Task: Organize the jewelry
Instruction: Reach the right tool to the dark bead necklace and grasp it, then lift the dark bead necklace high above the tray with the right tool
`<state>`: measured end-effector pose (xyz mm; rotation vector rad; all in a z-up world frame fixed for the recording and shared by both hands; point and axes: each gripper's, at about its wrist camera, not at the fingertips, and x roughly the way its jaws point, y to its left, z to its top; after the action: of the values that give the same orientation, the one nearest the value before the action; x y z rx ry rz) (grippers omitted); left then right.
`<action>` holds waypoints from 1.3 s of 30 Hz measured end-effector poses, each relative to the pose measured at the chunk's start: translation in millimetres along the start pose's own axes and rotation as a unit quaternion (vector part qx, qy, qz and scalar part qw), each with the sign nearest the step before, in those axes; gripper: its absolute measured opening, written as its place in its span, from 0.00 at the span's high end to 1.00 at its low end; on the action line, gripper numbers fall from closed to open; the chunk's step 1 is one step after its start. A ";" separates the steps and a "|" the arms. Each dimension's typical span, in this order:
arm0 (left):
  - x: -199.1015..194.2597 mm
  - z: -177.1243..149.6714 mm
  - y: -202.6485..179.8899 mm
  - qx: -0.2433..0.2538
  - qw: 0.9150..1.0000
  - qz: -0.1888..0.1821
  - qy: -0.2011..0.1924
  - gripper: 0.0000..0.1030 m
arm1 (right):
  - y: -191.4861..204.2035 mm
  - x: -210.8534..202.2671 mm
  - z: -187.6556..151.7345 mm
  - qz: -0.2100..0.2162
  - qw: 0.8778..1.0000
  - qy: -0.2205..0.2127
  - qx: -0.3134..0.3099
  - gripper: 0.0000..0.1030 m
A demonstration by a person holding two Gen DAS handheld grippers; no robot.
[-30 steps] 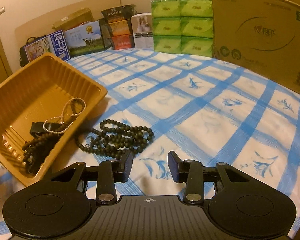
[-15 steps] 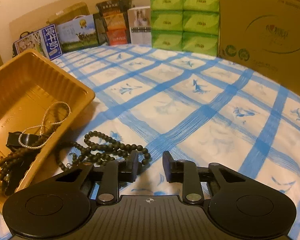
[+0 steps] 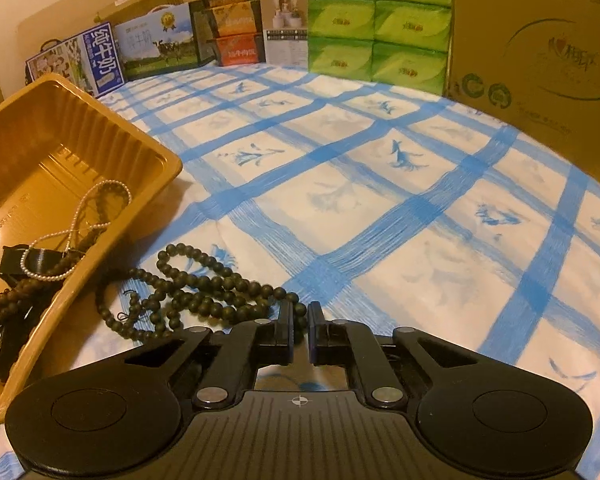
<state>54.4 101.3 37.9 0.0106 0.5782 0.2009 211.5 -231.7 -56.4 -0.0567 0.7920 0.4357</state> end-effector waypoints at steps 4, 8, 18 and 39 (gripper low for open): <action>0.0 0.0 -0.1 0.000 1.000 0.000 0.000 0.94 | 0.2 -26.8 1.3 -0.025 0.999 -0.032 -0.016 0.94; -0.7 -0.5 0.5 0.001 1.000 0.000 -0.001 0.93 | -2.1 -63.8 10.6 -0.045 0.995 -0.079 -0.027 0.94; -1.3 -0.3 -0.8 0.004 1.000 0.000 -0.001 0.93 | -6.5 -152.2 52.3 -0.076 0.979 -0.177 -0.066 0.94; -1.7 0.7 -2.6 0.011 1.000 0.000 -0.002 0.93 | 15.8 -260.7 122.6 -0.078 0.937 -0.308 -0.145 0.94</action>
<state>53.9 98.5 39.2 0.0320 0.5767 0.1943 126.8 -284.8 214.3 -0.2449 0.0979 0.3857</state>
